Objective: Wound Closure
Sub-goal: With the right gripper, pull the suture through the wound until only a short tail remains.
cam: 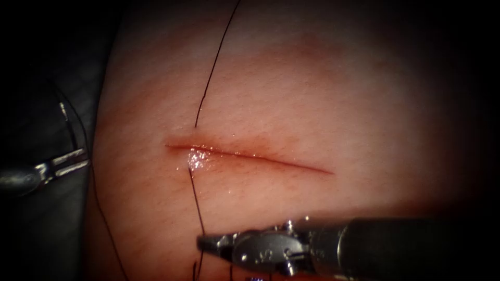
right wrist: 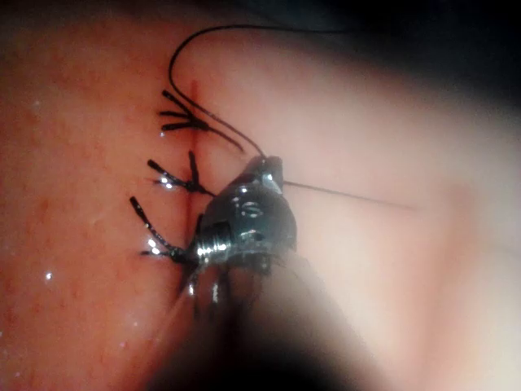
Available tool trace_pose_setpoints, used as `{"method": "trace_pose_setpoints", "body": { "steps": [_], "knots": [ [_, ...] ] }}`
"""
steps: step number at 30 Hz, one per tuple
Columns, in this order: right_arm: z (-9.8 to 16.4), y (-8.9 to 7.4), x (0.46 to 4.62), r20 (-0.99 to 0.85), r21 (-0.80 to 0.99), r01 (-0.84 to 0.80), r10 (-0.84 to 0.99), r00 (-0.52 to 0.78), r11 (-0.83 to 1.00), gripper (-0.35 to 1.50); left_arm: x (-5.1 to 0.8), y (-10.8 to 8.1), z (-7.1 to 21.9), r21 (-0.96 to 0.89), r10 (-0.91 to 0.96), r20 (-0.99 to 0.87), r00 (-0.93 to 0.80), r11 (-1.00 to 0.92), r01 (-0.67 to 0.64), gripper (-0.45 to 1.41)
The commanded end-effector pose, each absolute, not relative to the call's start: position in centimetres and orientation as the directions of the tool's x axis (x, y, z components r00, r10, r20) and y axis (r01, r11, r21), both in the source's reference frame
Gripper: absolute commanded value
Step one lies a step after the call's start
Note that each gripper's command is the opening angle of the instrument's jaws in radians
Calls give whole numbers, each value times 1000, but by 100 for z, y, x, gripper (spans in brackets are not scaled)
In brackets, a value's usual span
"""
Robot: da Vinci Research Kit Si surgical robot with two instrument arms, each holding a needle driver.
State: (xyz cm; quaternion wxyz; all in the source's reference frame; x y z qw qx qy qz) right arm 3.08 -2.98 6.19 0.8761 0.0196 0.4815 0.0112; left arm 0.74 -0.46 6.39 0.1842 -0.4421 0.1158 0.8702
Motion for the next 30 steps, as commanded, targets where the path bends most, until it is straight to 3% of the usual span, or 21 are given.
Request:
{"method": "trace_pose_setpoints", "body": {
  "steps": [1, 8, 9, 10, 11, 12, 13, 16, 23, 30],
  "knots": [
    [612, -316, 313, -845, 51, 2, 42, 533, 999, -35, 69, -48, 645, 38, 218, -813, -540, -906, -422, -45],
    [577, -347, 316, -852, 57, 16, 41, 522, 998, -35, 70, -47, 645, 37, 218, -813, -540, -906, -421, -45],
    [575, -342, 317, -854, 62, 13, 47, 519, 998, -11, 70, -47, 645, 37, 218, -813, -540, -906, -421, -45],
    [575, -342, 317, -854, 62, 13, 47, 519, 998, -11, 70, -47, 645, 37, 218, -813, -540, -906, -421, -45],
    [575, -338, 317, -856, 69, 3, 58, 513, 998, 15, 70, -47, 645, 37, 218, -813, -540, -906, -421, -45],
    [578, -324, 315, -869, 29, -2, 26, 495, 1000, 78, 70, -47, 645, 37, 218, -813, -540, -906, -421, -45],
    [578, -324, 315, -869, 29, -2, 26, 495, 1000, 78, 70, -47, 645, 37, 218, -813, -540, -906, -421, -45],
    [583, -294, 309, -896, -13, -51, 11, 443, 999, 140, 71, -47, 645, 37, 218, -813, -540, -906, -421, -45],
    [595, -234, 291, -910, -40, -82, -3, 415, 996, 146, 71, -47, 645, 36, 218, -813, -540, -907, -421, -45],
    [642, -198, 303, -904, -66, -98, -18, 428, 993, 145, 71, -47, 645, 37, 218, -813, -540, -906, -421, -45]
  ]
}}
